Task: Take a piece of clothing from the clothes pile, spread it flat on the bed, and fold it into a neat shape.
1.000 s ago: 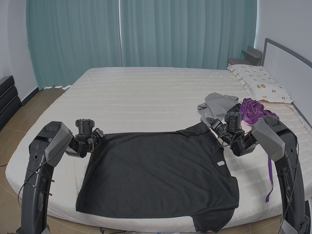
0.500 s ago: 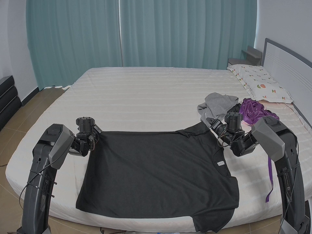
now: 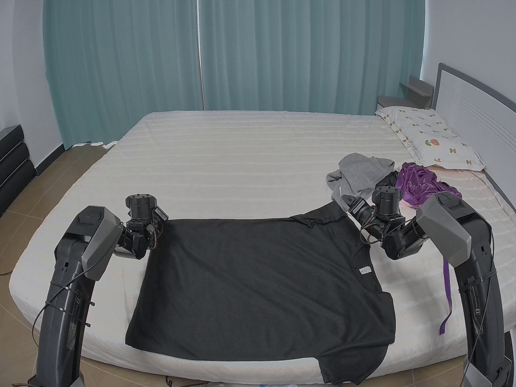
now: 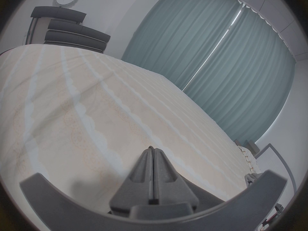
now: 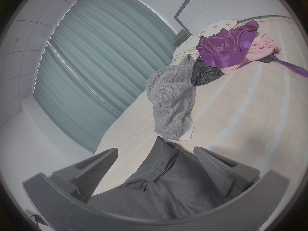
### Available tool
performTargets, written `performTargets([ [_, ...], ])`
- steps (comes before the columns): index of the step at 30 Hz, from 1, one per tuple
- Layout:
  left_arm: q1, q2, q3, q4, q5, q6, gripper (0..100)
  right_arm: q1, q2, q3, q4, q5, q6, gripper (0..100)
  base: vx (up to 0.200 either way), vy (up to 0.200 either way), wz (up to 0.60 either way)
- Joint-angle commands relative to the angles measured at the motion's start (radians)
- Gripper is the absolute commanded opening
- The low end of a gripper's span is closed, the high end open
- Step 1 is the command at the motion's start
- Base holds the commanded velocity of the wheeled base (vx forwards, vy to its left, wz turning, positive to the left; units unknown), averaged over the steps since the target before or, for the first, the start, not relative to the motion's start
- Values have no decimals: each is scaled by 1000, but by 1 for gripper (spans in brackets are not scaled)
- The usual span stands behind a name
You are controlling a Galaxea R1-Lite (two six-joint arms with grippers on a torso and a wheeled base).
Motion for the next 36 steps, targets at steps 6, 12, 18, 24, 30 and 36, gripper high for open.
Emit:
performTargets([
  [6, 0, -16, 27, -1, 4, -20, 100, 0, -10, 34, -2, 1, -2, 100, 0, 0, 0],
  [12, 0, -360, 422, -4, -42, -158, 100, -8, -194, 270, -20, 25, -1, 100, 0, 0, 0],
  [18, -3, -624, 828, -118, -140, -158, 100, 4, -397, 693, -229, 119, 1, 100, 0, 0, 0],
  [24, -34, -820, 1193, -201, -182, -158, 100, 38, -532, 1092, -367, 159, 2, 100, 0, 0, 0],
  [30, -69, -891, 1385, -217, -180, -168, 100, 36, -525, 1298, -514, 159, 53, 100, 0, 0, 0],
  [36, -94, -906, 1466, -290, -182, -241, 100, 35, -498, 1382, -636, 193, 160, 100, -67, 0, 0],
])
